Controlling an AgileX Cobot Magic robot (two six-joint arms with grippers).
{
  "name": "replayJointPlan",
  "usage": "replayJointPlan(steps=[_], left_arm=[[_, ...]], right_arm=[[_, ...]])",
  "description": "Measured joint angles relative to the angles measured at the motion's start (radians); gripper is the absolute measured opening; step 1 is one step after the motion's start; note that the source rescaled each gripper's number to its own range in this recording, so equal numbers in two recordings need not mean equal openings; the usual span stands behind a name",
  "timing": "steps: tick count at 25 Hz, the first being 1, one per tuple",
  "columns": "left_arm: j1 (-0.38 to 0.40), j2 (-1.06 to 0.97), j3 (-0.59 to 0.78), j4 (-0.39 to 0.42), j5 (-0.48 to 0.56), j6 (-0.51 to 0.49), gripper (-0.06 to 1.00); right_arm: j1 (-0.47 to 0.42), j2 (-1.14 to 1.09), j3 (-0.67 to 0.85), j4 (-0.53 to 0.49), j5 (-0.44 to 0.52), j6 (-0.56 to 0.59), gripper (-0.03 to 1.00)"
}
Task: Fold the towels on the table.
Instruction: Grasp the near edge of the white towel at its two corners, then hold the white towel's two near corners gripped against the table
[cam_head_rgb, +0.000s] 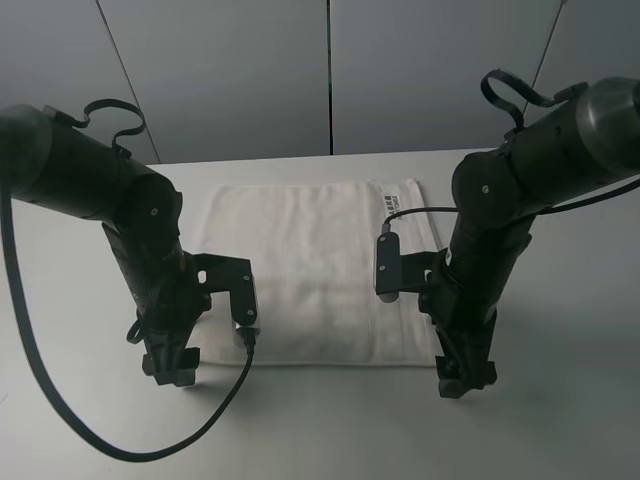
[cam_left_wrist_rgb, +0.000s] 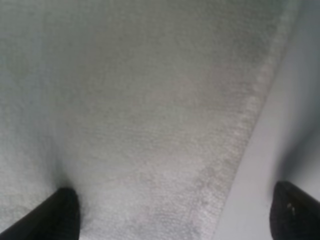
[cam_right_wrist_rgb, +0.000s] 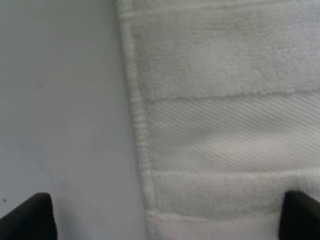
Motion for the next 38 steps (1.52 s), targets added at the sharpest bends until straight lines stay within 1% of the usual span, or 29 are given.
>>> replayJointPlan(steps=[4,6,8,9,10,13,20,22,24,26,28,30,38], left_arm=[[0.000,0.000,0.000,0.002,-0.002,0.000,0.96],[0.000,0.000,0.000,0.002,-0.002,0.000,0.96],[0.000,0.000,0.000,0.002,-0.004,0.000,0.96],[0.000,0.000,0.000,0.002,-0.004,0.000,0.96],[0.000,0.002,0.000,0.002,-0.004,0.000,0.96],[0.000,0.002,0.000,0.002,-0.006,0.000,0.96],[0.000,0.002,0.000,0.002,-0.006,-0.002,0.96],[0.000,0.002,0.000,0.002,-0.006,-0.002,0.96],[0.000,0.002,0.000,0.002,-0.006,-0.002,0.96],[0.000,0.003,0.000,0.002,-0.006,-0.002,0.96],[0.000,0.003,0.000,0.002,-0.006,-0.002,0.96],[0.000,0.003,0.000,0.002,-0.006,-0.004,0.96],[0.000,0.003,0.000,0.002,-0.006,-0.004,0.96]], right_arm=[[0.000,0.002,-0.001,-0.029,-0.012,0.004,0.91],[0.000,0.004,0.005,-0.046,-0.037,0.004,0.81],[0.000,0.004,0.028,-0.064,-0.082,0.004,0.70],[0.000,0.000,0.040,-0.075,-0.112,0.004,0.66],[0.000,-0.005,0.056,-0.083,-0.141,0.004,0.64],[0.000,-0.015,0.086,-0.087,-0.186,0.004,0.63],[0.010,-0.016,0.087,-0.089,-0.189,0.008,0.62],[0.033,-0.016,0.087,-0.113,-0.186,0.008,0.58],[0.064,-0.016,0.089,-0.142,-0.179,0.008,0.46],[0.086,-0.016,0.093,-0.165,-0.181,0.008,0.31],[0.091,-0.016,0.094,-0.180,-0.197,0.008,0.14],[0.091,-0.016,0.094,-0.188,-0.206,0.008,0.02],[0.091,-0.016,0.096,-0.188,-0.211,0.008,0.01]])
